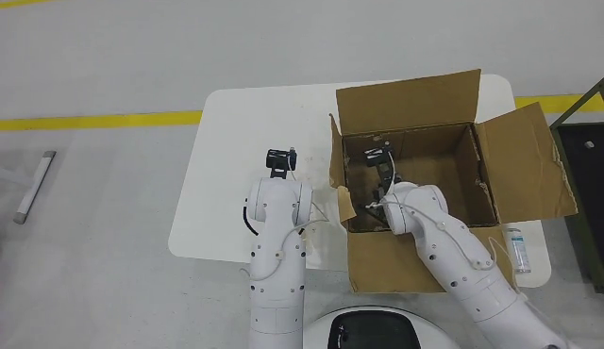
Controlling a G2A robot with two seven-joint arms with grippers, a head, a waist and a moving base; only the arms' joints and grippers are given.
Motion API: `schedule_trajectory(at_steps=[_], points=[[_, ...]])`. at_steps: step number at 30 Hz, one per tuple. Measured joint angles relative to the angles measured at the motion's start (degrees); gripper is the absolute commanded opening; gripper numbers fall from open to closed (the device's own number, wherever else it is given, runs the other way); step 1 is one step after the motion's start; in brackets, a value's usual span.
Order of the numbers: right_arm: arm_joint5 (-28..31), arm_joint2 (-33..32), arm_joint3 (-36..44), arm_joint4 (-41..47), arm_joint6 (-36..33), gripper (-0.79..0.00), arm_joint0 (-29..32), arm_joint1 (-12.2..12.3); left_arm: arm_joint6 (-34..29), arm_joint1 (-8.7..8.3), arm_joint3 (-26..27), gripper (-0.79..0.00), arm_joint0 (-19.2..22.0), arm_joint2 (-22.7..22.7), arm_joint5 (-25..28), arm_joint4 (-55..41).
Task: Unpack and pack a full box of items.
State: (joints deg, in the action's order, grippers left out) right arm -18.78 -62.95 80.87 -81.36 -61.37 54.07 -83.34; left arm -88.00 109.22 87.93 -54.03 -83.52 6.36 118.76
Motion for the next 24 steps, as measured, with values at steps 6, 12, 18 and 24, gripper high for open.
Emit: schedule_trajectory(at_steps=[6,12,18,24], points=[[-0.05,-1.24,1.94,-0.25,0.13,-0.480,1.16,0.05,0.00,0.00,0.00,0.000,0.00,0.00,0.00,0.00],[-0.67,-2.13,3.82,0.77,1.55,-0.434,2.73,-0.08,0.00,0.00,0.00,0.000,0.00,0.00,0.00,0.00],[-0.64,-1.83,3.07,0.97,1.99,-0.434,3.30,-0.33,0.00,0.00,0.00,0.000,0.00,0.00,0.00,0.00],[-0.45,-1.09,1.68,0.38,1.41,-0.453,2.65,-0.66,0.00,0.00,0.00,0.000,0.00,0.00,0.00,0.00]])
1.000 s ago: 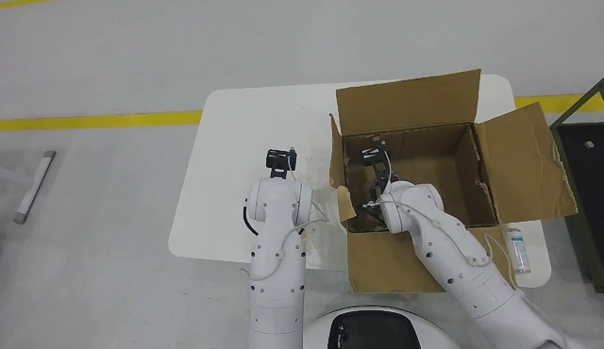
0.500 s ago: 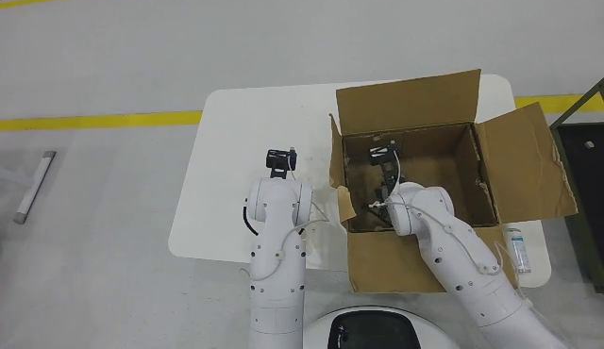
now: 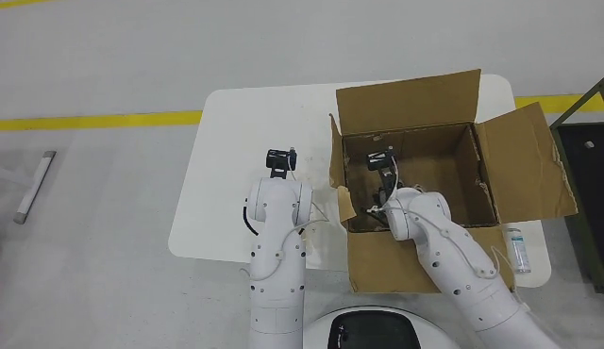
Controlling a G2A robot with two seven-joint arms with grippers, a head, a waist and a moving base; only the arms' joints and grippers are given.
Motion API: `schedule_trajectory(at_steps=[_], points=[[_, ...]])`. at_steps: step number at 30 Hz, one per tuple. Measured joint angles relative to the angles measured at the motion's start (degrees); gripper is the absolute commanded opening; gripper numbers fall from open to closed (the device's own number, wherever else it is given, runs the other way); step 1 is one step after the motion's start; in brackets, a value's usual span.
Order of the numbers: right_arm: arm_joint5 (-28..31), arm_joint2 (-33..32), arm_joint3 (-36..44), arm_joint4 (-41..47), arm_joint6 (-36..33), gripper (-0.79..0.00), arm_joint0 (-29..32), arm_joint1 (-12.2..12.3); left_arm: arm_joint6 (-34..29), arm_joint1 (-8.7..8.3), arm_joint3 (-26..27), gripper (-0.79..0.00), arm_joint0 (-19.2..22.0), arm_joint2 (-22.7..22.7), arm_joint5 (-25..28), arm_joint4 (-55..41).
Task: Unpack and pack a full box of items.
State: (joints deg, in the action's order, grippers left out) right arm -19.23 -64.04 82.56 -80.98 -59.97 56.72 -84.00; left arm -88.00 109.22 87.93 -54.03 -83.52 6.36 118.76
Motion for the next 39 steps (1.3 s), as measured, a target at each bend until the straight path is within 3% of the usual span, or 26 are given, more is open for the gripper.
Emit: schedule_trajectory(at_steps=[8,11,13,14,26,39], points=[[1.98,0.43,-1.29,0.91,-0.74,-0.511,-1.57,-0.41,0.00,0.00,0.00,0.000,0.00,0.00,0.00,0.00],[2.90,0.51,-1.51,0.86,-1.22,-0.625,-1.94,-0.49,0.00,0.00,0.00,0.000,0.00,0.00,0.00,0.00],[3.38,0.52,-1.79,0.76,-1.43,-0.776,-2.20,-0.54,0.00,0.00,0.00,0.000,0.00,0.00,0.00,0.00],[3.55,0.53,-1.89,0.68,-1.49,-0.785,-2.30,-0.56,0.00,0.00,0.00,0.000,0.00,0.00,0.00,0.00],[4.98,0.38,-0.04,-1.00,-1.99,-0.785,-1.22,-0.62,0.00,0.00,0.00,0.000,0.00,0.00,0.00,0.00],[10.13,-5.03,9.69,-0.85,-1.45,-0.785,3.70,0.56,0.00,0.00,0.00,0.000,0.00,0.00,0.00,0.00]])
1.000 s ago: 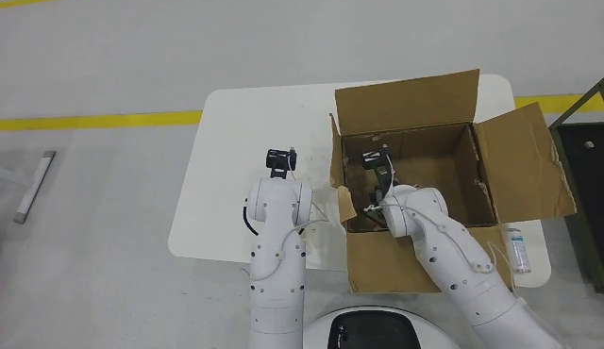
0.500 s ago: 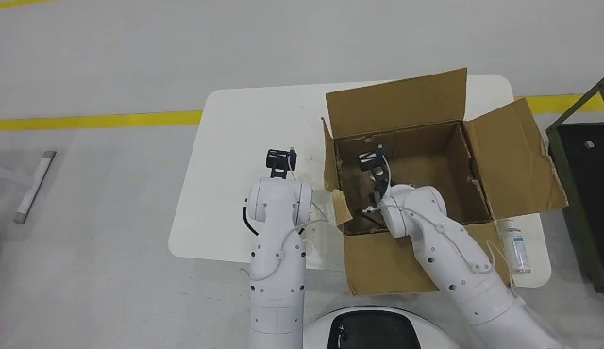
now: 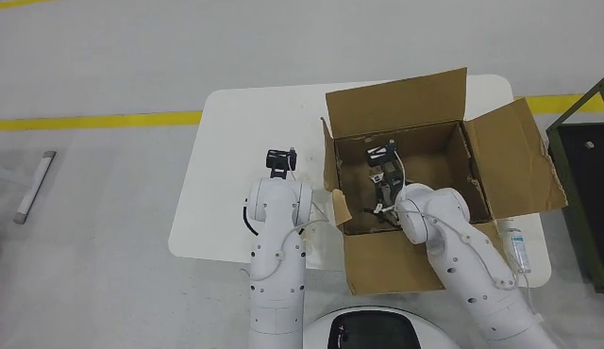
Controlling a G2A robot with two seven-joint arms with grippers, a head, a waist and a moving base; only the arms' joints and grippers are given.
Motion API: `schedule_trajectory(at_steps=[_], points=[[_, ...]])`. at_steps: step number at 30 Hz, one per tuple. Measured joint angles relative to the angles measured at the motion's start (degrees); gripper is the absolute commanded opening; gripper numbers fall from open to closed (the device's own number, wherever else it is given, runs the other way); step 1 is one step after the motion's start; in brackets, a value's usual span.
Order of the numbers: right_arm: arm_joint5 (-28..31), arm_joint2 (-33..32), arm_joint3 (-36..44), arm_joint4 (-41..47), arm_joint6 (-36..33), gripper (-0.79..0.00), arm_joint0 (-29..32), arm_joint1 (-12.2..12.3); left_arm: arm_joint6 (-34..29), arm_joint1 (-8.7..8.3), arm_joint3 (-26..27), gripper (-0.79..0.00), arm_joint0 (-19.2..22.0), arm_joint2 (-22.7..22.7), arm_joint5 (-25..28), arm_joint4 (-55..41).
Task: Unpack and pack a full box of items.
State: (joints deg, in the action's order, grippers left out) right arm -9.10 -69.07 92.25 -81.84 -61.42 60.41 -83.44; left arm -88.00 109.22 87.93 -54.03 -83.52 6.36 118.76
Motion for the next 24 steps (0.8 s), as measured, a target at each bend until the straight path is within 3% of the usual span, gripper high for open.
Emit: schedule_trajectory(at_steps=[5,11,17,24], points=[[-0.62,-1.00,0.86,2.22,0.76,-0.785,0.81,-0.04,0.00,0.00,0.00,0.000,0.00,0.00,0.00,0.00],[-6.81,-0.72,3.96,7.23,2.82,-0.785,2.07,-0.73,0.00,0.00,0.00,0.000,0.00,0.00,0.00,0.00],[-10.86,2.64,5.46,2.30,0.73,-0.785,1.53,-1.14,0.00,0.00,0.00,0.000,0.00,0.00,0.00,0.00],[-11.19,2.90,5.47,1.42,0.71,-0.785,1.57,-1.15,0.00,0.00,0.00,0.000,0.00,0.00,0.00,0.00]])
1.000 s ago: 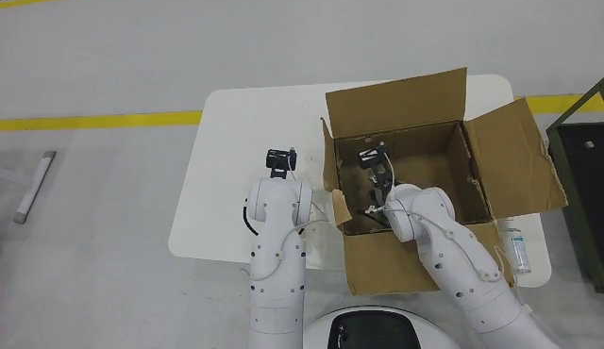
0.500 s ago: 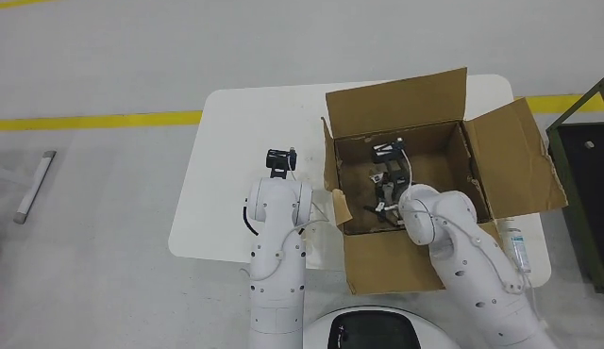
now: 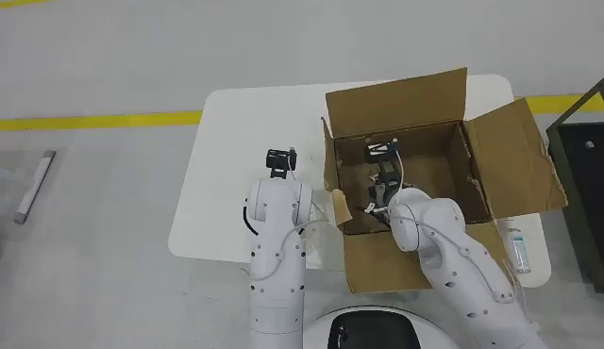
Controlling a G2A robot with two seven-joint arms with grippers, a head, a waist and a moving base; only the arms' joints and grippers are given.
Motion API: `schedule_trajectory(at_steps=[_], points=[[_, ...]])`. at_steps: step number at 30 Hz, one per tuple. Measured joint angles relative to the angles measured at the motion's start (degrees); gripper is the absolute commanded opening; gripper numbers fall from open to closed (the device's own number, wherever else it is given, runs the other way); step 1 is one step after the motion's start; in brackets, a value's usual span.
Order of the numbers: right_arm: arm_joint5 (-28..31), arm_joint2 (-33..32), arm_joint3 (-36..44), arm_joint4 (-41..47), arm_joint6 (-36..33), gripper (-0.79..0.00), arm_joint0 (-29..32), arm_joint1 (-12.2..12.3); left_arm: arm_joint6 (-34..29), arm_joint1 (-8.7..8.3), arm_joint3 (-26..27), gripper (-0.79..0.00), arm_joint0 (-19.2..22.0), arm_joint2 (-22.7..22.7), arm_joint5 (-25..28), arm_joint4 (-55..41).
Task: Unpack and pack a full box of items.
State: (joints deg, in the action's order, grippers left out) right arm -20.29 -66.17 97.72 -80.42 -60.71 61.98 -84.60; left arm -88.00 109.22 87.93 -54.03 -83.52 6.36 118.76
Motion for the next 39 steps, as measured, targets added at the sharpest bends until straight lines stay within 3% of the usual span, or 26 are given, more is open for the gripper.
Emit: schedule_trajectory(at_steps=[8,18,26,30,31,34,39], points=[[1.55,0.16,0.11,-0.78,0.54,-0.785,-0.12,0.06,0.00,0.00,0.00,0.000,0.00,0.00,0.00,0.00],[-1.51,2.13,-4.19,-7.40,-20.14,-0.785,-11.18,-1.14,0.00,0.00,0.00,0.000,0.00,0.00,0.00,0.00],[-0.08,-0.96,-10.73,-7.81,-23.20,-0.785,-13.83,-3.20,0.00,0.00,0.00,0.000,0.00,0.00,0.00,0.00],[-0.02,-2.67,-13.42,-6.87,-23.28,-0.690,-13.93,-4.69,0.00,0.00,0.00,0.000,0.00,0.00,0.00,0.00],[0.04,-2.84,-13.85,-6.65,-23.34,-0.576,-13.94,-4.99,0.00,0.00,0.00,0.000,0.00,0.00,0.00,0.00],[-0.16,-2.91,-15.36,-6.95,-23.13,-0.480,-13.87,-5.93,0.00,0.00,0.00,0.000,0.00,0.00,0.00,0.00],[-1.22,-2.67,-17.46,-8.05,-22.07,-0.449,-12.95,-7.40,0.00,0.00,0.00,0.000,0.00,0.00,0.00,0.00]])
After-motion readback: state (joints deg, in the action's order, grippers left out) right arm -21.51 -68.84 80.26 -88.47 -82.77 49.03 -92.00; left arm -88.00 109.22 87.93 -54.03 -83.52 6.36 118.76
